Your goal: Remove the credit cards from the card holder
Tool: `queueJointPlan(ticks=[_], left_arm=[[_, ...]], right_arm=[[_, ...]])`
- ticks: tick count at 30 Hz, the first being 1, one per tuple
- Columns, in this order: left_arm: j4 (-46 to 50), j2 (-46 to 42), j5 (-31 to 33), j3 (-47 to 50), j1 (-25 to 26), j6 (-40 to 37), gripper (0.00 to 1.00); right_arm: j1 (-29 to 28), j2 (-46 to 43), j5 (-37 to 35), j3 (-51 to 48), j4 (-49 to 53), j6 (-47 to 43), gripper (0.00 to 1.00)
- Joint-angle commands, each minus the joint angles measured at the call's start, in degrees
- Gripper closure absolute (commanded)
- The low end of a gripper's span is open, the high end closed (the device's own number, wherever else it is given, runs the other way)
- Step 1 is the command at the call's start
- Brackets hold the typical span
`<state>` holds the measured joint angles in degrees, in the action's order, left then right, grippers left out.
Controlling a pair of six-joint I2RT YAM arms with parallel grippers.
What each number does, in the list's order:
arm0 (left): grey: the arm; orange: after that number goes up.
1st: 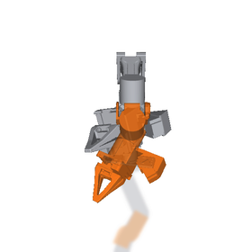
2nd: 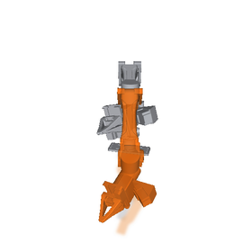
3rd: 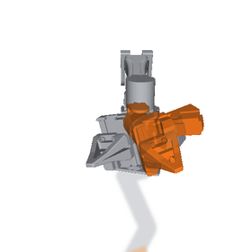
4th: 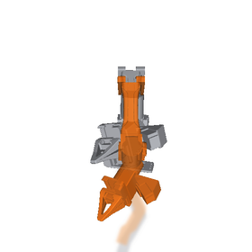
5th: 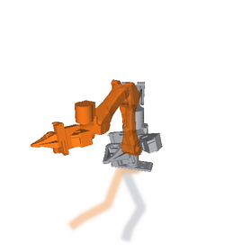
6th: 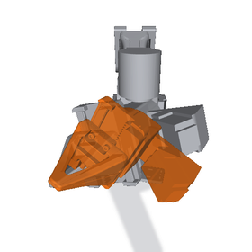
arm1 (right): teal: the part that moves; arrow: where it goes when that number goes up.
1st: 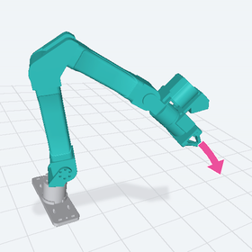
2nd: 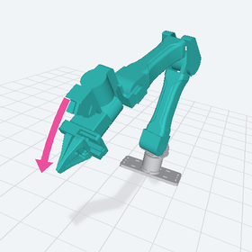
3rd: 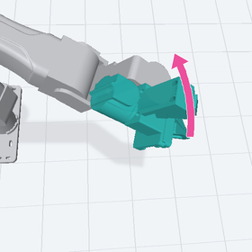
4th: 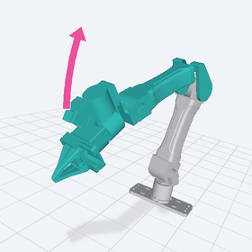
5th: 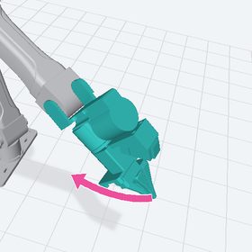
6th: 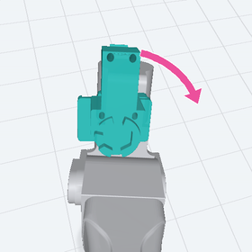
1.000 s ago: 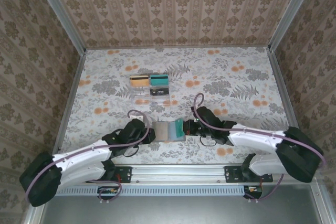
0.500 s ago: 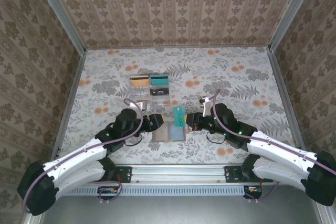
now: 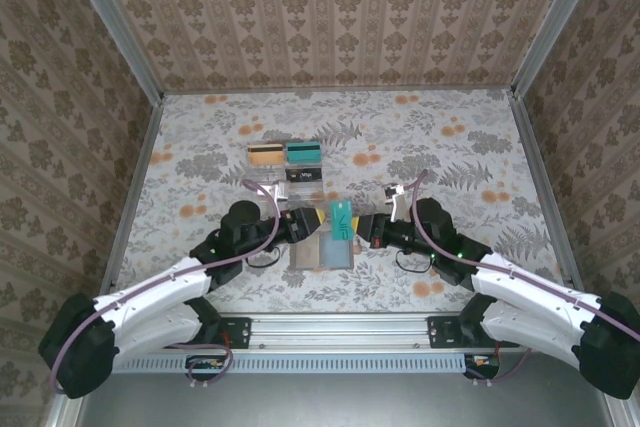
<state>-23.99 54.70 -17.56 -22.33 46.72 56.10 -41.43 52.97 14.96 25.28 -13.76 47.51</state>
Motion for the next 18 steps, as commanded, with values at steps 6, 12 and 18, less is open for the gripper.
queueJointPlan(ticks=[6, 12, 18], left_arm=[[-9.4, 3.3, -3.5, 0.0, 0.2, 2.3, 0.61], [-9.0, 4.2, -4.0, -0.3, 0.7, 2.1, 0.63], [-9.4, 5.0, -5.2, -0.5, 1.2, 2.2, 0.65]], right_arm=[[1.0, -0.2, 4.4, -1.8, -8.7, 4.0, 1.00], [1.7, -0.5, 4.3, -2.2, -9.2, 4.3, 1.00], [2.6, -0.3, 5.0, -2.1, -9.3, 4.4, 1.00]])
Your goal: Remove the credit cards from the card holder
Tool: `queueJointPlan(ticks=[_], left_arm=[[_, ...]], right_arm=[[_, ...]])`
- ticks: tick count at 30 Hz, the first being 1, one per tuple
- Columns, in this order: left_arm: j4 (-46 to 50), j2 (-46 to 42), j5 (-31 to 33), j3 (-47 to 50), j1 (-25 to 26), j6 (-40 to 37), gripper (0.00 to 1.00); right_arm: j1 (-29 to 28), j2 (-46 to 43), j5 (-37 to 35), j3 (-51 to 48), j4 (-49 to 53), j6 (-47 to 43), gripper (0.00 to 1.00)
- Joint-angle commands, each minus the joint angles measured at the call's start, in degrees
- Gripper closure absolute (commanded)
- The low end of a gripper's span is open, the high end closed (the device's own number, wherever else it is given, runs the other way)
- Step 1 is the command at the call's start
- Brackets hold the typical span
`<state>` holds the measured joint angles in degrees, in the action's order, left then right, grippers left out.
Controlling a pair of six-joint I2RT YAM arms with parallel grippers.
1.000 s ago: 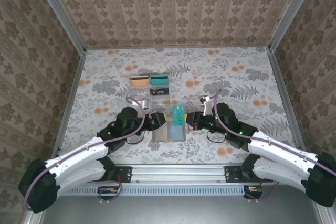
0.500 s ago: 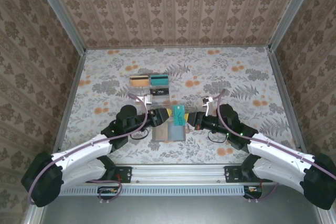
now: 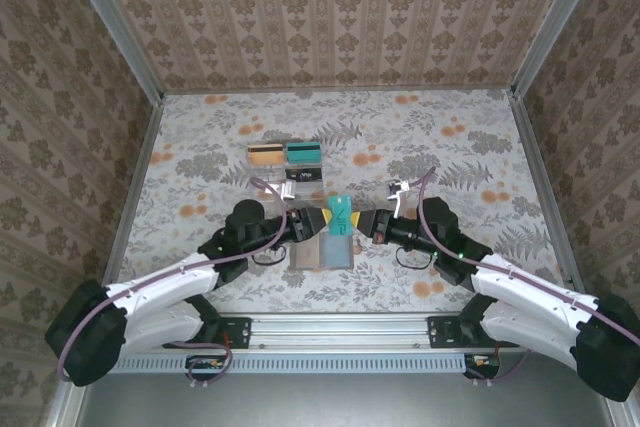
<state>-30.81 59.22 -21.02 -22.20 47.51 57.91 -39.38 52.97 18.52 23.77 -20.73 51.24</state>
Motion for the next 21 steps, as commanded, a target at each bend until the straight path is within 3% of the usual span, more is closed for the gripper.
queueJointPlan(ticks=[1, 13, 16, 17, 19, 21], left_arm=[[-2.9, 0.8, -2.1, -0.7, 0.5, 0.4, 0.65], [-5.5, 1.0, -2.7, -0.8, 0.9, 1.5, 0.84], [-5.9, 0.7, -2.7, -0.7, 0.9, 1.7, 0.99], [-5.8, 0.6, -2.7, -0.7, 0.9, 1.7, 1.00], [-5.5, 0.4, -2.7, -0.7, 0.9, 1.4, 1.00], [-3.8, 0.0, -2.2, -1.0, 0.8, 0.7, 1.00]], right_arm=[[0.6, -0.3, 1.6, -0.6, -2.5, 0.9, 1.00], [1.1, 0.1, 2.1, -1.8, -3.0, 1.1, 1.00], [1.2, 0.5, 2.2, -1.8, -2.8, 1.0, 1.00], [1.3, 0.5, 2.0, -1.7, -2.5, 0.8, 0.89], [1.3, 0.3, 1.7, -1.2, -0.7, 0.2, 0.58], [1.5, -0.2, 1.0, -0.8, 1.6, -1.0, 0.41]])
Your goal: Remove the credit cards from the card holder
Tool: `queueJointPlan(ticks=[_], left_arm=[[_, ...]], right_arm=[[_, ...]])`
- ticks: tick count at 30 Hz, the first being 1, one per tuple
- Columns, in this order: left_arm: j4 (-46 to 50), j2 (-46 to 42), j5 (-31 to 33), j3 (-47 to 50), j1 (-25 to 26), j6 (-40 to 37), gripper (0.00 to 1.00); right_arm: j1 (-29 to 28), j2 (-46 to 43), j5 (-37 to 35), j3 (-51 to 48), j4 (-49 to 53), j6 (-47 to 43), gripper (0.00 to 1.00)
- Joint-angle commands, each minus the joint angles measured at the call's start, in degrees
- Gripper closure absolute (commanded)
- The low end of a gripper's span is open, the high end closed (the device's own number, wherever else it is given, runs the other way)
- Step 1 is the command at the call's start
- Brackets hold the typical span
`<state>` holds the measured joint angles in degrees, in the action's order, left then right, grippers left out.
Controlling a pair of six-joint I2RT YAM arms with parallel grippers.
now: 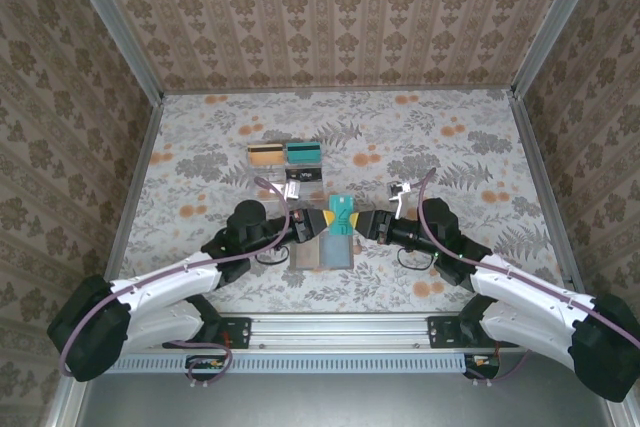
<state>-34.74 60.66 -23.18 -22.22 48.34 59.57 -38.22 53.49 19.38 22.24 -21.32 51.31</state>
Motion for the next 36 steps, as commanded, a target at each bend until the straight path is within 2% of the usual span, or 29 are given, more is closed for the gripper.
queueJointPlan(ticks=[1, 6, 8, 10, 13, 16, 19, 25, 29, 33, 36], left_arm=[[1.5, -1.9, 0.1, -1.3, -0.1, -1.5, 1.00], [14.3, -5.5, 2.0, -4.7, -1.2, -6.9, 1.00], [24.2, -7.3, 5.1, -8.0, -1.3, -11.6, 1.00], [34.6, -8.2, 9.2, -12.1, -1.4, -16.5, 1.00], [47.0, -8.5, 17.9, -18.0, -1.4, -23.0, 1.00], [54.9, -7.3, 26.8, -23.1, -1.2, -29.7, 1.00], [58.8, -4.6, 33.5, -27.7, -1.2, -38.5, 1.00], [63.7, 4.9, 37.3, -36.6, 0.2, -64.8, 1.00], [62.6, 10.6, 41.4, -39.3, 0.0, -77.0, 1.00], [57.3, 13.9, 42.0, -38.9, -0.8, -90.5, 1.00], [55.3, 16.2, 39.2, -39.1, -2.3, -99.0, 1.00]], right_arm=[[0.6, -1.3, -0.2, 0.8, 3.5, -1.6, 0.34], [1.9, -5.7, -2.2, 0.5, 10.1, -4.3, 0.16], [2.0, -8.1, -3.5, 0.8, 13.9, -6.3, 0.06], [2.0, -9.8, -4.8, 1.6, 18.1, -8.5, 0.00], [2.1, -11.7, -6.0, 2.9, 22.8, -11.4, 0.00], [2.1, -13.4, -6.5, 3.6, 25.8, -13.2, 0.00], [2.1, -15.7, -7.0, 2.9, 26.5, -14.1, 0.00], [2.1, -21.4, -8.1, 1.3, 28.2, -15.3, 0.00], [2.1, -24.5, -8.2, 0.4, 29.1, -16.1, 0.00], [2.1, -26.8, -8.3, -0.6, 29.2, -16.4, 0.00], [2.1, -27.7, -8.8, -1.0, 29.1, -16.8, 0.00]])
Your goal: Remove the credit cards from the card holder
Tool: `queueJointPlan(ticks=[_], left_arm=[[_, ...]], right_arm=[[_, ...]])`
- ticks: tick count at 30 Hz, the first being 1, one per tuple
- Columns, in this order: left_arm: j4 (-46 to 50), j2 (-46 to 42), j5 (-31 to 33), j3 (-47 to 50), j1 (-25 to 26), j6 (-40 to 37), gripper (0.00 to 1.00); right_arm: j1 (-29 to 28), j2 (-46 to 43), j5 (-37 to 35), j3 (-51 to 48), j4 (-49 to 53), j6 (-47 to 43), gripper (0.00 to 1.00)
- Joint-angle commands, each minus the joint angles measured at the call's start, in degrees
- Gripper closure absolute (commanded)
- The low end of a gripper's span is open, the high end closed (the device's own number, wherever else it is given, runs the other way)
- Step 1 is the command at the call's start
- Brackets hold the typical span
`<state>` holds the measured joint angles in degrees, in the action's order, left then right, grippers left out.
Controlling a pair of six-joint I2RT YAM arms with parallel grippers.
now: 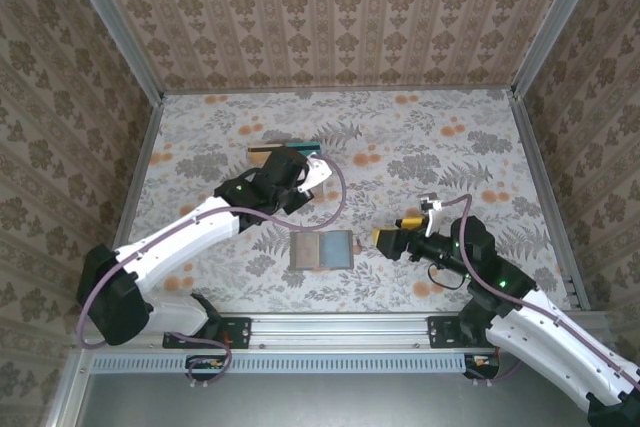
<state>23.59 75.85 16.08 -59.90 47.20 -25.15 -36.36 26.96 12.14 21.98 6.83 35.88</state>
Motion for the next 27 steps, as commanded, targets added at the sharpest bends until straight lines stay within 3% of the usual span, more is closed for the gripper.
queueJointPlan(ticks=[1, 12, 20, 27], left_arm=[[-3.6, 1.8, -1.5, -1.6, -1.9, -16.7, 1.00], [-8.8, 11.5, -8.3, -5.0, -8.7, -36.5, 1.00], [-12.0, 15.1, -11.0, -6.8, -11.6, -40.4, 1.00], [-14.2, 17.3, -12.9, -7.4, -13.1, -39.1, 1.00]], right_arm=[[0.3, -1.1, -1.6, -0.8, 0.9, -1.4, 0.00], [0.2, -0.2, -2.4, -1.7, -0.2, -2.2, 0.00], [0.2, 2.3, -2.2, -2.6, -2.5, -2.1, 0.00], [0.2, 5.0, -2.1, -2.7, -3.9, -2.0, 0.00]])
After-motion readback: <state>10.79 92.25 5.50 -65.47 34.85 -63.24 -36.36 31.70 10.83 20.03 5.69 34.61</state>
